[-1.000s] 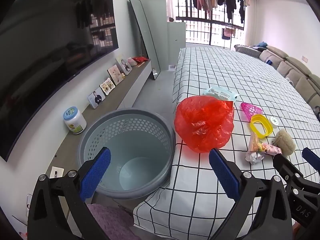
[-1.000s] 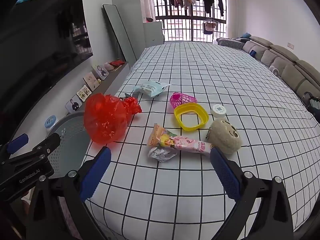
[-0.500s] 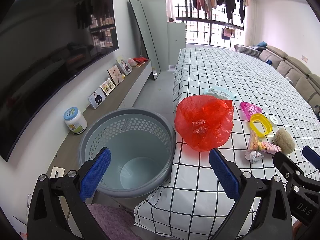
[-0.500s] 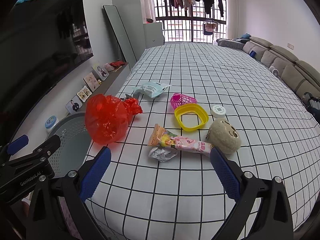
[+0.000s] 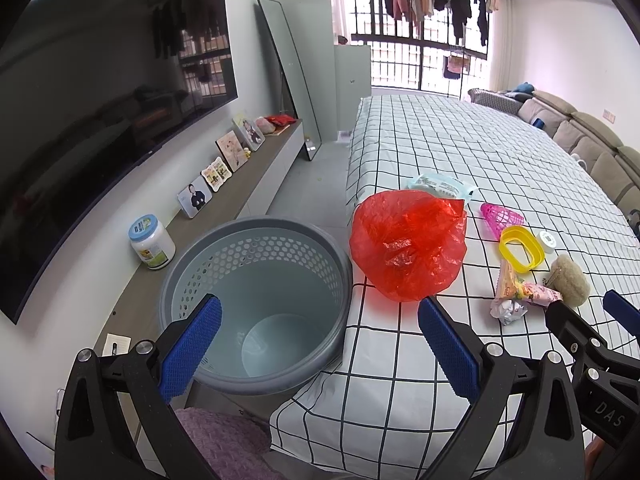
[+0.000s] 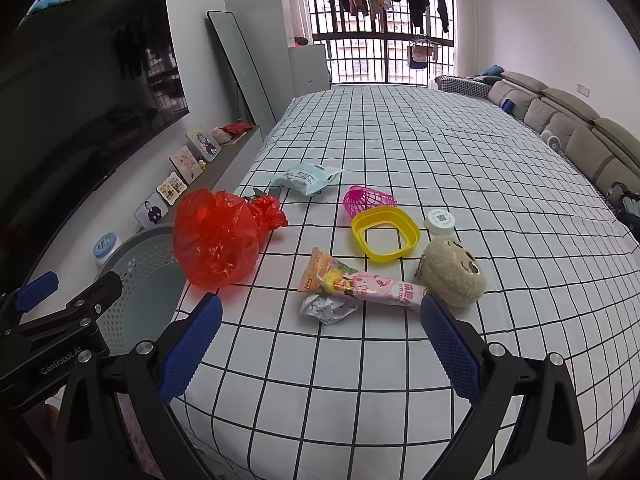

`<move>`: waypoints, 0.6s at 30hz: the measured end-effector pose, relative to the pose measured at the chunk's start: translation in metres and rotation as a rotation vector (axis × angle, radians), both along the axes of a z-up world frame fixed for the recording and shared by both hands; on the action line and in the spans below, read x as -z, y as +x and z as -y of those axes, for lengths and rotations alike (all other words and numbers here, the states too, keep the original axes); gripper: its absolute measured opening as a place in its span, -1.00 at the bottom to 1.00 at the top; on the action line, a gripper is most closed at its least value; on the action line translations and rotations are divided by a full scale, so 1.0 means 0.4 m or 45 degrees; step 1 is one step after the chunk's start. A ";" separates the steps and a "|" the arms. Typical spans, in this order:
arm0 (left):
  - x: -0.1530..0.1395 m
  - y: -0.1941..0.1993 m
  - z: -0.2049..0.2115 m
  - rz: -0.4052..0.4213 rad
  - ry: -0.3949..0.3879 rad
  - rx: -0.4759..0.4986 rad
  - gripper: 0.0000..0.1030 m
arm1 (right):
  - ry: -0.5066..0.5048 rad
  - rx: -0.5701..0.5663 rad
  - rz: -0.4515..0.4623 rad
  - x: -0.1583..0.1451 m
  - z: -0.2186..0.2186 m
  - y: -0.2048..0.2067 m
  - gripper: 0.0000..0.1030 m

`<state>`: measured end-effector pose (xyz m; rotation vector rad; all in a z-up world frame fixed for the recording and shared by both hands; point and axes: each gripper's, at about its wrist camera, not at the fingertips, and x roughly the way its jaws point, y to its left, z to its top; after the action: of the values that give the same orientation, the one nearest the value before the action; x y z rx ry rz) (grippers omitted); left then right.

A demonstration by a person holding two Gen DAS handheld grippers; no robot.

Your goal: Collect trash

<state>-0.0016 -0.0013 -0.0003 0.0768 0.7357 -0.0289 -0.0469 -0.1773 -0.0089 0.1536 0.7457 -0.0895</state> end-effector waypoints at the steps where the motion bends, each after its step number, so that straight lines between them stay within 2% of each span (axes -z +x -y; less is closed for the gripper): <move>1: -0.003 0.000 -0.002 -0.001 0.000 0.001 0.88 | 0.000 -0.001 0.001 0.000 0.000 0.000 0.84; 18: 0.000 -0.008 -0.003 -0.002 0.004 0.001 0.88 | -0.004 0.002 0.002 -0.001 0.002 0.004 0.84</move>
<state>-0.0049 -0.0001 -0.0003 0.0797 0.7374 -0.0283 -0.0455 -0.1781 -0.0087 0.1512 0.7441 -0.0919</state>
